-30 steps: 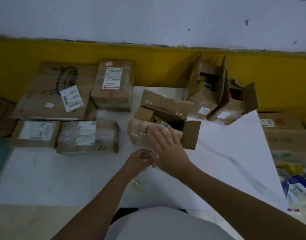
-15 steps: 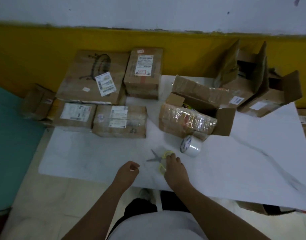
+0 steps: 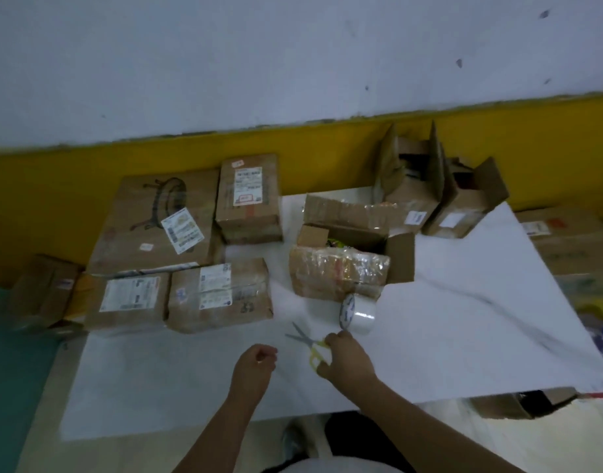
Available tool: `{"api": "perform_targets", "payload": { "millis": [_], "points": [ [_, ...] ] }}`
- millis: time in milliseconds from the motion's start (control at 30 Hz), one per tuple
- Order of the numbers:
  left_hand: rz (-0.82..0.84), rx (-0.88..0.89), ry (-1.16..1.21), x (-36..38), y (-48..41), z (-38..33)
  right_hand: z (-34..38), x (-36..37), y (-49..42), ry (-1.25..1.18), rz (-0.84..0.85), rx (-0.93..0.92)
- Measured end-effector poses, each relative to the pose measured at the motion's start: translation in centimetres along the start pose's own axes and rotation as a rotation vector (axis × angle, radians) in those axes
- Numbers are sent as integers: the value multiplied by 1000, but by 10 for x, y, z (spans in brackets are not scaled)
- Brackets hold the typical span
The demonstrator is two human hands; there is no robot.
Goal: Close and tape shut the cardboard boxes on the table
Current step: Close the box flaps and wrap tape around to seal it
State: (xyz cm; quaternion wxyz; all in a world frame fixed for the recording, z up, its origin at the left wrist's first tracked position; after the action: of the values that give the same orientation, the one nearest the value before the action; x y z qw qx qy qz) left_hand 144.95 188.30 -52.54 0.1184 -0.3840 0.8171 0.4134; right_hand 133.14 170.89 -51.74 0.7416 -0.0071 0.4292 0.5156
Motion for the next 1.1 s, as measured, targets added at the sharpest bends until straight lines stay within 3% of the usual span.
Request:
{"api": "perform_targets", "payload": {
  "millis": [200, 367, 633, 1100],
  "points": [
    [29, 27, -9, 23, -19, -77, -3, -119, 21, -71, -98, -22],
    [150, 48, -72, 88, -27, -131, -52, -170, 26, -46, 10, 44],
    [160, 110, -76, 144, -33, -159, -129, -161, 7, -130, 261, 191],
    [414, -76, -41, 130, -17, -156, -103, -138, -19, -339, 609, 415]
  ]
}}
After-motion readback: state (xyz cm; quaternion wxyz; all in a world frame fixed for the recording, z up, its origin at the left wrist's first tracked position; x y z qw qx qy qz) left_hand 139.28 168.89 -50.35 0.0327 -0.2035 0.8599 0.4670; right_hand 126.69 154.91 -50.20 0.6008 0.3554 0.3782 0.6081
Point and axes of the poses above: each hand's wrist, its own y-axis away from the middle knuckle, its own x-axis out of the palm, z = x × y, the point moved 9 cm from there along -y, towards the middle knuckle, and after that the axes turned 12 degrees about -y, right-handed, at the moved point
